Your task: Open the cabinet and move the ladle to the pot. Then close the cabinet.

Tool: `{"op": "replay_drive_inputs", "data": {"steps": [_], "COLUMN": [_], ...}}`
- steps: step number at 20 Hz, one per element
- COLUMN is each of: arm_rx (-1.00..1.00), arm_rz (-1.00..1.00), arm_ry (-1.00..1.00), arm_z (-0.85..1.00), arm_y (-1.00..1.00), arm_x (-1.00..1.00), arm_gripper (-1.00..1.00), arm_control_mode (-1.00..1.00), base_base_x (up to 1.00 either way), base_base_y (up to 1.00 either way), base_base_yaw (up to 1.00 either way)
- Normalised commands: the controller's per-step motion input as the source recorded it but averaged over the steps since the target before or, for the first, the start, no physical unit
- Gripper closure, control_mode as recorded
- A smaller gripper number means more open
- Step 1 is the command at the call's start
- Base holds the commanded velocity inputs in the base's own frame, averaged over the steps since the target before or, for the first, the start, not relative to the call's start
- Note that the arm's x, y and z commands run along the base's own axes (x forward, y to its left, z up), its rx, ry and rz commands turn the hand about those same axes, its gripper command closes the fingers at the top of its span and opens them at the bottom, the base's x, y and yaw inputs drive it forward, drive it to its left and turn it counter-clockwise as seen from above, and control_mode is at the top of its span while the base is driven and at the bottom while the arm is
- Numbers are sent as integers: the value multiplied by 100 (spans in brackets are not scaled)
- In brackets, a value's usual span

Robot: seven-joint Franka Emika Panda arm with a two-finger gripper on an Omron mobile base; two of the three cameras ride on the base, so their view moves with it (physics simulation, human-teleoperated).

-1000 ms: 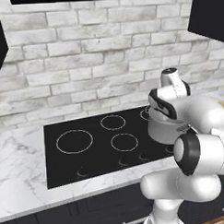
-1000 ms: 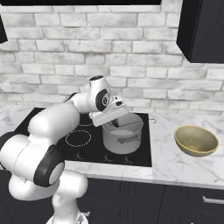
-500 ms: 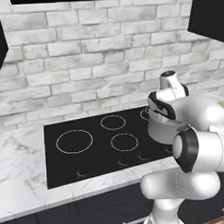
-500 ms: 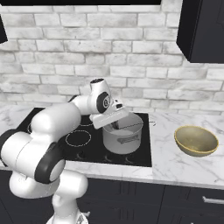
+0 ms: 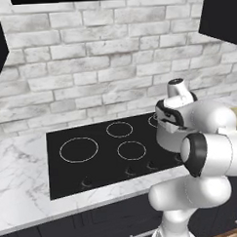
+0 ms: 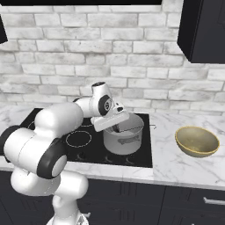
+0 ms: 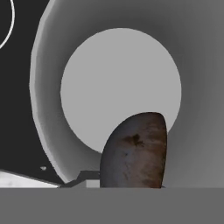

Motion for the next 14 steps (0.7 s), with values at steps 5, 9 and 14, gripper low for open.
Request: {"op": "replay_drive_inputs", "data": {"steps": [5,9,14], "arm_rx": [0,0,0], "arm_rz": [0,0,0], "arm_ry": [2,2,0], "arm_z": [-15,-16,-17], "arm_y": [0,0,0], "arm_x": [6,4,4], "arm_gripper": [100,100,100], "arm_control_mode": [-100,-100,-100], "base_base_x": [0,0,0], "base_base_y": [0,0,0], "base_base_yaw": [0,0,0]}}
